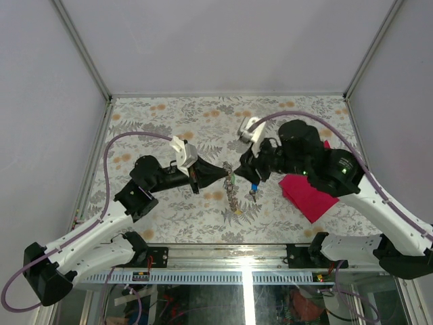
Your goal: Put the keys on the keyring
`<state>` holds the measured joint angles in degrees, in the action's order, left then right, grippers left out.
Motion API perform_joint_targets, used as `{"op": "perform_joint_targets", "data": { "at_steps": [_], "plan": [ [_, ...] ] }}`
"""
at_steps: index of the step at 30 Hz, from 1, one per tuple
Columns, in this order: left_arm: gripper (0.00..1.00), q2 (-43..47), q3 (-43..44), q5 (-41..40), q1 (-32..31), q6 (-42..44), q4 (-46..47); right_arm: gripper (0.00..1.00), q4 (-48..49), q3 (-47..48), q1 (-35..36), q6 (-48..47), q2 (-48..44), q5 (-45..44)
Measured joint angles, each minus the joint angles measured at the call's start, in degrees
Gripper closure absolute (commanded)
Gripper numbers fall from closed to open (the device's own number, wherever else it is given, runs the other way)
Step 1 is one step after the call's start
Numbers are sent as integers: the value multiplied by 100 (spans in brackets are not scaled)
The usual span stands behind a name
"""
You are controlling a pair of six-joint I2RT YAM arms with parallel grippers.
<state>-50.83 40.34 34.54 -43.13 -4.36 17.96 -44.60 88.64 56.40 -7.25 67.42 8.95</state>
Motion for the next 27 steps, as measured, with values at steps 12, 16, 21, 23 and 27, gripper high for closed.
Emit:
{"op": "perform_joint_targets", "data": {
  "at_steps": [12, 16, 21, 23, 27],
  "plan": [
    [100, -227, 566, -1145, 0, -1049, -627, 51, 2260, -1692, -1832, 2441, -581, 1388],
    [100, -293, 697, -1453, 0, -1233, -767, 53, 3362, -2439, -1880, 3440, -743, 1827],
    [100, -238, 625, -1716, 0, -1327, -774, 58, 4201, -2894, -1884, 4194, -776, 2011],
    [100, -190, 603, -1766, 0, -1333, -772, 62, 4343, -2944, -1886, 4325, -782, 2057],
    [100, -127, 603, -1808, 0, -1333, -772, 65, 4544, -3005, -1886, 4494, -850, 2065]
  ]
}}
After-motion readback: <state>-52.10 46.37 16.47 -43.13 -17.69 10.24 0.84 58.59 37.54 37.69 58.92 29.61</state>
